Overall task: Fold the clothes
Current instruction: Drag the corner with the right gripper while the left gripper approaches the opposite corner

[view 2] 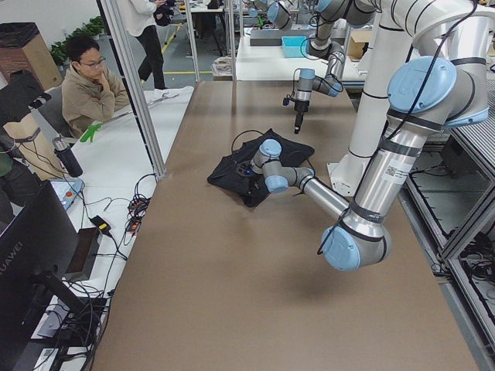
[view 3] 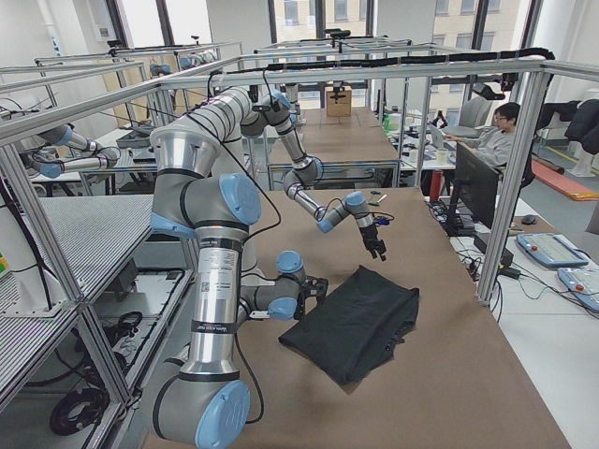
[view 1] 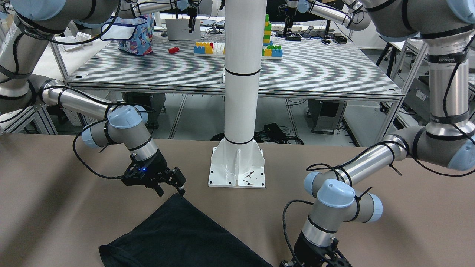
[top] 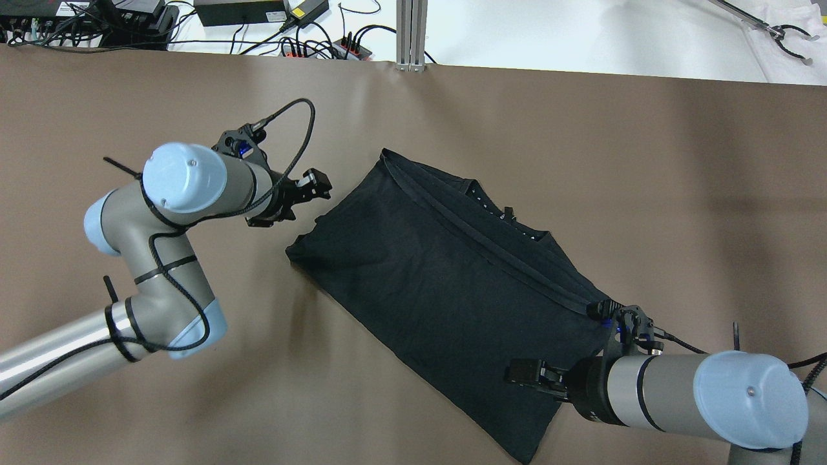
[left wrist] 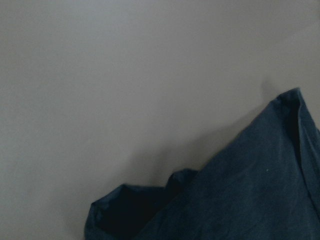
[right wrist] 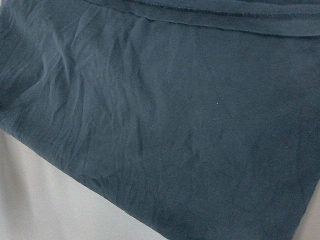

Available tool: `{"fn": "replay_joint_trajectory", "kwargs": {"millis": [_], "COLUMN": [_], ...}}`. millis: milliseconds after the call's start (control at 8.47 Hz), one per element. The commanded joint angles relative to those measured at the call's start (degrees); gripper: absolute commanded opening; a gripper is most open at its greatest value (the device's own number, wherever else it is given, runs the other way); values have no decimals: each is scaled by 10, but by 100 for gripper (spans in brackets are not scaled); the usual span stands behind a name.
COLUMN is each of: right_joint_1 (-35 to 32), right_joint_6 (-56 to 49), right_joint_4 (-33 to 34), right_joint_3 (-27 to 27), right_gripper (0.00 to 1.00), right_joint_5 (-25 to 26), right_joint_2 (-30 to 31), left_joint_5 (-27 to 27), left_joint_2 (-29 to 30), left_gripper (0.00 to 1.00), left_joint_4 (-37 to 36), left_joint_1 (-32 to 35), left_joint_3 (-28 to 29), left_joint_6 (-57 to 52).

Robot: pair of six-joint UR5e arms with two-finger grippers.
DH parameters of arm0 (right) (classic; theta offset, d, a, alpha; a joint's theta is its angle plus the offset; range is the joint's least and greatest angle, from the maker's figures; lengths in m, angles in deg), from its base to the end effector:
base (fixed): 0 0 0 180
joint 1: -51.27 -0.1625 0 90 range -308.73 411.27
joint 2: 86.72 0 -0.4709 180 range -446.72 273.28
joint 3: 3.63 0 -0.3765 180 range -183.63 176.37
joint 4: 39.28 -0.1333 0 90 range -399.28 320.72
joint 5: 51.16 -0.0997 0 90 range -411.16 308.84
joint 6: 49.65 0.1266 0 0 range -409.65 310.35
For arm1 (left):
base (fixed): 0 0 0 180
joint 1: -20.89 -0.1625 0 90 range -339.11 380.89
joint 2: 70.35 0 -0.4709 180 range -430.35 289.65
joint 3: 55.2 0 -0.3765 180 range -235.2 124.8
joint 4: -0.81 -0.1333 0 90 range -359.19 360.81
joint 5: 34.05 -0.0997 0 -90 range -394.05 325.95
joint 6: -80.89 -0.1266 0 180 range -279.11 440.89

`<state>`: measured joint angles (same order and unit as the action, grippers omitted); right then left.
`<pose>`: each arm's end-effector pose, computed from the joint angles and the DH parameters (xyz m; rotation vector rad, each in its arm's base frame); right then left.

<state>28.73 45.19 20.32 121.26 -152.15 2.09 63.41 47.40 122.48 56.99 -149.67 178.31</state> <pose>-0.3902 -0.2801 0.3698 0.0102 -1.1737 0.3108 0.4922 -0.5035 0.3442 0.1658 1.1269 -0.6049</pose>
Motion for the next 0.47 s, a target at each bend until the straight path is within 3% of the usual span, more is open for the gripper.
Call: {"fn": "replay_joint_trajectory", "kwargs": {"millis": [0,236,354], "right_joint_1": [0,0,0], "right_joint_6": [1,2,12], "right_joint_4": [-2,-2,-2], "right_joint_3": [-10,-10,-14], "right_gripper": [95,95,95], "right_joint_5": [5,6,5], "right_joint_2": [-3,-2,-3], "left_joint_5": [-38,-38,-36], "left_joint_2": [-13,-13,-11], "left_gripper": [81,71,71], "left_joint_4": [0,0,5], "left_joint_1": [-46,-38,-27], "left_joint_3": [9,22,49], "left_joint_6": [0,-10,-13]}}
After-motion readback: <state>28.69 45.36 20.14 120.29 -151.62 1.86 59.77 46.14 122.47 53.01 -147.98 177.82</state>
